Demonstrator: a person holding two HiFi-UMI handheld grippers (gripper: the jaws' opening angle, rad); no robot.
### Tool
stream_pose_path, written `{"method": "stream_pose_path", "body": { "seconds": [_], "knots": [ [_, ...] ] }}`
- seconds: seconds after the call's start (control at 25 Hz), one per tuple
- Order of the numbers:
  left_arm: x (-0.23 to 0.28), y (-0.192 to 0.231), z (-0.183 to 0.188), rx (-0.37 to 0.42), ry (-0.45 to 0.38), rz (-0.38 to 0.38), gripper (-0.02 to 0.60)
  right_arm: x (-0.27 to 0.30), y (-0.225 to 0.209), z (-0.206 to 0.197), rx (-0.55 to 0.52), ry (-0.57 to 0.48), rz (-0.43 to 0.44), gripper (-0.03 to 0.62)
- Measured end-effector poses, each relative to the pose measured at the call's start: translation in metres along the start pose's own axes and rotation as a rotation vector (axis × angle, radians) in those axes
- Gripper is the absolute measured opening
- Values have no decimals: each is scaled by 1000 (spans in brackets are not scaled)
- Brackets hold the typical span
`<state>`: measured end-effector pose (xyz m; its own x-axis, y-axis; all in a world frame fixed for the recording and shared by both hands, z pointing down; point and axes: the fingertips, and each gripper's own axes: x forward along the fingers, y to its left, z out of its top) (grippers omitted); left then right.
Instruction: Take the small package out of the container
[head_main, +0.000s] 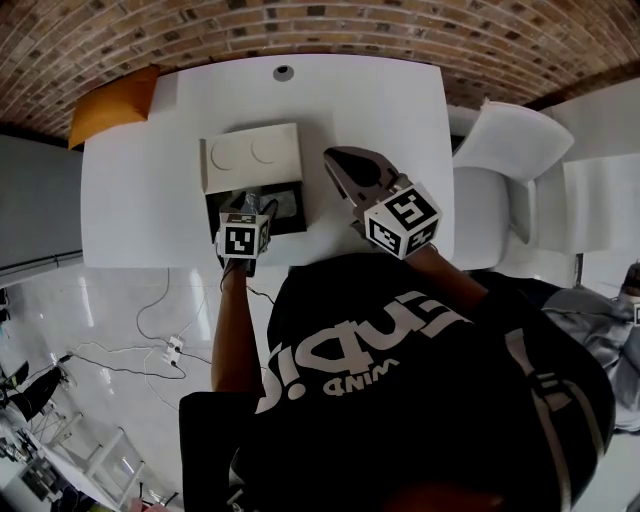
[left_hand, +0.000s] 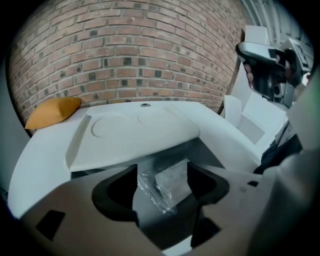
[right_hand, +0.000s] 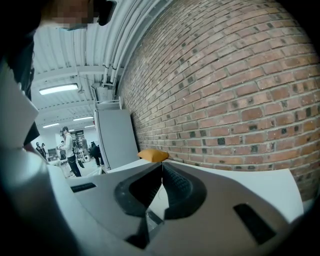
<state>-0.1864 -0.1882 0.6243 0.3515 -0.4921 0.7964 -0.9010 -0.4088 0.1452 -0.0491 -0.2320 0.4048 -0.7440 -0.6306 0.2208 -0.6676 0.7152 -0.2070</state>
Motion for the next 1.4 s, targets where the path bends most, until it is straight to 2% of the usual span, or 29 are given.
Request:
{"method": "stream_pose_path", "body": {
  "seconds": [0.44, 0.64, 1.08, 1.4],
  "knots": [
    [23, 3, -12, 24, 87, -52, 314, 4, -4, 0, -1, 9, -13, 0],
    [33, 0, -19, 60, 123, -60, 314, 5, -7, -1, 1, 11, -22, 0],
    [46, 2, -26, 111, 124, -32, 314, 5, -16, -3, 14, 17, -47, 0],
    [45, 5, -26, 112, 126, -10, 313, 6, -15, -5, 22, 17, -49, 0]
  ]
}}
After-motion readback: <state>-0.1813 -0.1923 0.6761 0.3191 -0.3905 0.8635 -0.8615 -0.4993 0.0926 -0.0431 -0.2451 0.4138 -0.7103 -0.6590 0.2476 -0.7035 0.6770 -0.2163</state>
